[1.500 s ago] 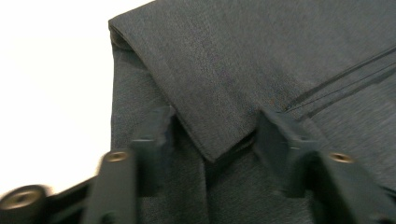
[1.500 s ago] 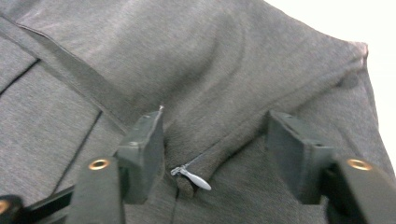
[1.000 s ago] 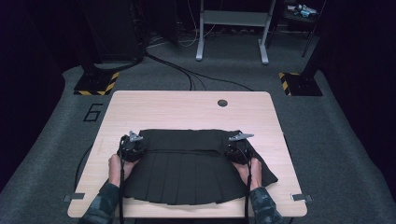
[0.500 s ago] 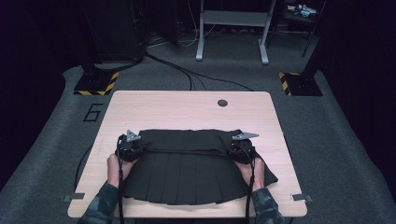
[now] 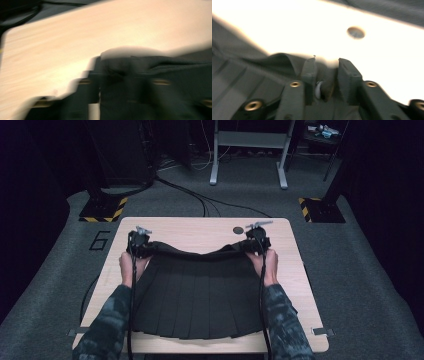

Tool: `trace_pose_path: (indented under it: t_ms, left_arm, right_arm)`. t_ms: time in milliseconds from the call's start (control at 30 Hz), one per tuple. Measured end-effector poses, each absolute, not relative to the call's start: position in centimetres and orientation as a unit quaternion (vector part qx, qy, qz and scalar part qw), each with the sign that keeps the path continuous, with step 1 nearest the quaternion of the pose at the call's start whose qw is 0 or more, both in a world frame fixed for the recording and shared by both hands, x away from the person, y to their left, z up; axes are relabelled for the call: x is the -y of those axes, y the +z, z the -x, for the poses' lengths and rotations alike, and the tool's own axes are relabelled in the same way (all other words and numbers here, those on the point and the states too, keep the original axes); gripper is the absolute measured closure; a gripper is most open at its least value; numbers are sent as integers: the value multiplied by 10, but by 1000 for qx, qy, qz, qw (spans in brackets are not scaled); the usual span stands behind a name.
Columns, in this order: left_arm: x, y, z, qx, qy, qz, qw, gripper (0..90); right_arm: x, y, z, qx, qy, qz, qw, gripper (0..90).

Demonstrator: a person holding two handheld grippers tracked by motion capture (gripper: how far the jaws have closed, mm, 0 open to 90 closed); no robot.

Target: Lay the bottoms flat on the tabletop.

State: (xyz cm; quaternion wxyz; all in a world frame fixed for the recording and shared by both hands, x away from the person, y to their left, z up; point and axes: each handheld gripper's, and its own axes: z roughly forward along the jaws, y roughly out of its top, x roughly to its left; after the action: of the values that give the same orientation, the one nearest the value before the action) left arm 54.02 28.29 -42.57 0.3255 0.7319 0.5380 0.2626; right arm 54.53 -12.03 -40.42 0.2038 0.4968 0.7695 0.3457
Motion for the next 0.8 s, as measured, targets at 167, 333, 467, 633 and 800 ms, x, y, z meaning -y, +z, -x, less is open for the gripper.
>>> trace_pose_path:
  t_ms: [167, 333, 467, 633, 800]
  left_arm:
    - [-286, -414, -534, -536, 272, -730, 326, 362]
    - [-291, -423, -517, -528, 262, -739, 326, 279]
    - [-299, -428, -502, -521, 246, -746, 333, 243]
    - [-304, -435, -477, -508, 249, -757, 328, 251]
    - [-313, -446, -450, -507, 248, -760, 323, 251]
  right_arm:
    - [122, -386, -553, -753, 346, -519, 209, 436]
    - [137, -395, -536, -751, 351, -524, 196, 360]
    - [150, -407, -519, -753, 348, -522, 196, 322]
    - [164, -421, -494, -754, 356, -518, 190, 309]
    - [173, -435, -469, -755, 361, -512, 193, 303]
